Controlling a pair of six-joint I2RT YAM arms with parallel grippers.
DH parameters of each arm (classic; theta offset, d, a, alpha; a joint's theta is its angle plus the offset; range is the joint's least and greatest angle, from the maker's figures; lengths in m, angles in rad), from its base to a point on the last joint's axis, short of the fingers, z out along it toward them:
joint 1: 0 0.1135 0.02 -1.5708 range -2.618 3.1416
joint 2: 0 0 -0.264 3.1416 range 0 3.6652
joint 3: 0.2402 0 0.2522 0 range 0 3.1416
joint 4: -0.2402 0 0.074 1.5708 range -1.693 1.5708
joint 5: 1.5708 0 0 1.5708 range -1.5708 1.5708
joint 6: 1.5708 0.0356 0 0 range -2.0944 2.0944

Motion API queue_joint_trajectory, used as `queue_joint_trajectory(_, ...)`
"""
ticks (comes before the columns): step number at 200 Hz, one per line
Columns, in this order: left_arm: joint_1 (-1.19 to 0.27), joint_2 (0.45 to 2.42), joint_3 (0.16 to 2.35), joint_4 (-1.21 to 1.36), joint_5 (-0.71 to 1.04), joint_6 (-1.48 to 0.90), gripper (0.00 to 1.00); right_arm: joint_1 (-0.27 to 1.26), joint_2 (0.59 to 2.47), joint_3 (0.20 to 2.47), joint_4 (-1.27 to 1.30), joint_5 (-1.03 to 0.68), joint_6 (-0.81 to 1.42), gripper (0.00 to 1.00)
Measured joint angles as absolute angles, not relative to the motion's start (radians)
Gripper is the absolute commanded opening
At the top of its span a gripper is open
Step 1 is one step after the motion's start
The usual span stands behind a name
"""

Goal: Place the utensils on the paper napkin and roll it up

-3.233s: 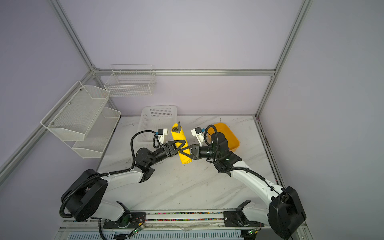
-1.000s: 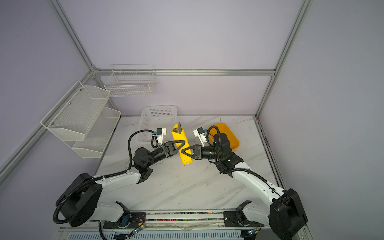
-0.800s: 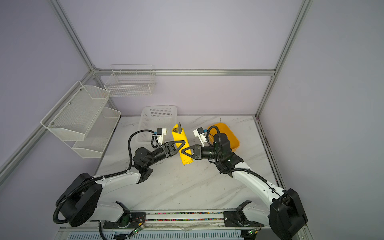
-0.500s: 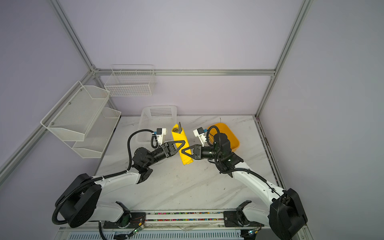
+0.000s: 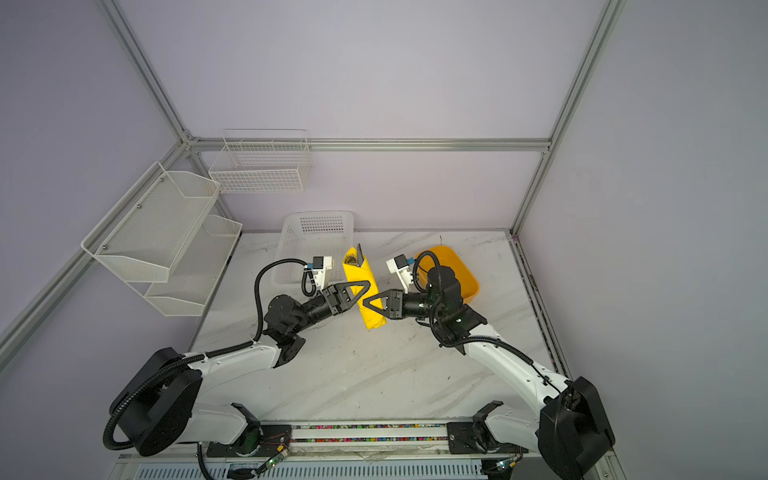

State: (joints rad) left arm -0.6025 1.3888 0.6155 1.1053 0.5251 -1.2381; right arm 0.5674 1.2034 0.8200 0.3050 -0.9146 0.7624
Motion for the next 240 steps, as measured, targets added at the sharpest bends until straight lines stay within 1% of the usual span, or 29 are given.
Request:
queue_joint_trajectory(54,-0.603,1.374,0.616,1.096,0.528,-1.237,0.07,0.567,1.203,0.82,0.315,-0.923,0.759,0.14)
queue_joint_trajectory(114,-0.603,1.361,0.616,1.075,0.523,-1.215,0.07,0.552,1.194,0.82,0.317,-0.923,0.765,0.21)
queue_joint_trajectory(131,-0.603,1.351,0.616,1.067,0.522,-1.209,0.07,0.545,1.184,0.82,0.318,-0.922,0.771,0.27)
queue_joint_trajectory(162,-0.602,1.324,0.616,1.047,0.519,-1.192,0.07,0.535,1.158,0.82,0.318,-0.91,0.773,0.34)
queue_joint_trajectory(226,-0.599,1.286,0.616,0.97,0.511,-1.156,0.07,0.446,1.124,0.821,0.317,-0.859,0.775,0.34)
queue_joint_trajectory(240,-0.589,1.278,0.616,0.953,0.511,-1.155,0.07,0.436,1.124,0.821,0.318,-0.833,0.777,0.36)
